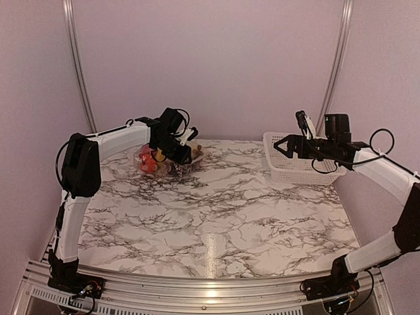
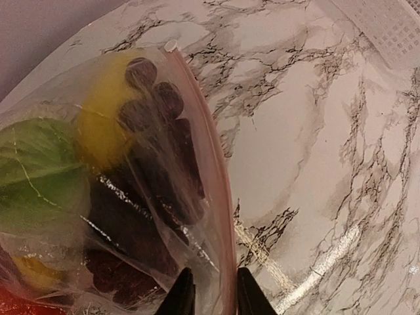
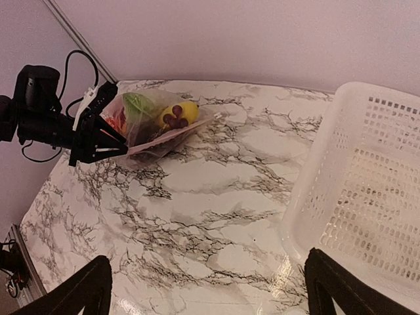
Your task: Open the zip-top bag and remove the fake food
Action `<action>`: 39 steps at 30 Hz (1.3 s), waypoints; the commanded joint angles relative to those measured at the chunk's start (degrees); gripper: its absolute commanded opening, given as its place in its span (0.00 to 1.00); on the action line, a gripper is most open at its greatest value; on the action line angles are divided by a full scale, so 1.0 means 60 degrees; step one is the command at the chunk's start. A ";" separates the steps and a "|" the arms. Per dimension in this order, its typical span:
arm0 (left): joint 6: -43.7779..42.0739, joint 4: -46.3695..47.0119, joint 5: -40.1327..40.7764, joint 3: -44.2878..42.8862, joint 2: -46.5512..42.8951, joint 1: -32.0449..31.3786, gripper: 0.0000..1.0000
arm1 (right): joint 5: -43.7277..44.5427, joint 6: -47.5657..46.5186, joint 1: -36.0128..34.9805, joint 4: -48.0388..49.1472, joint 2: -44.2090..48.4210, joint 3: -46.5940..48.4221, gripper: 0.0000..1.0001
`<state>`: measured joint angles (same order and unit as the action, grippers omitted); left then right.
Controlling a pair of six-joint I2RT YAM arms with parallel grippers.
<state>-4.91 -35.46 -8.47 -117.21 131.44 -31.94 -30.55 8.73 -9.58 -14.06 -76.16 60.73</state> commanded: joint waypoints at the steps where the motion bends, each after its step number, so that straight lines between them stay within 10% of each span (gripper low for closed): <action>1: -0.0201 -0.0645 0.0081 0.0261 0.0028 -0.0023 0.34 | 0.0044 -0.0166 0.0001 -0.0190 0.0017 0.0368 0.99; 10: -0.0294 -0.0775 -0.0195 0.0397 -0.0342 -0.0026 0.00 | 0.0149 -0.0165 0.0000 -0.0293 0.0291 0.0269 0.99; 39: -0.0413 0.0949 -0.4900 0.5072 -0.7378 -0.0159 0.00 | 0.1179 -0.3226 -0.4570 0.0819 0.0637 -0.0181 0.73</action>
<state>-7.81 -35.75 -34.54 -88.90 92.14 -32.95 -26.24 -5.98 -33.95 -9.72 -71.44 58.98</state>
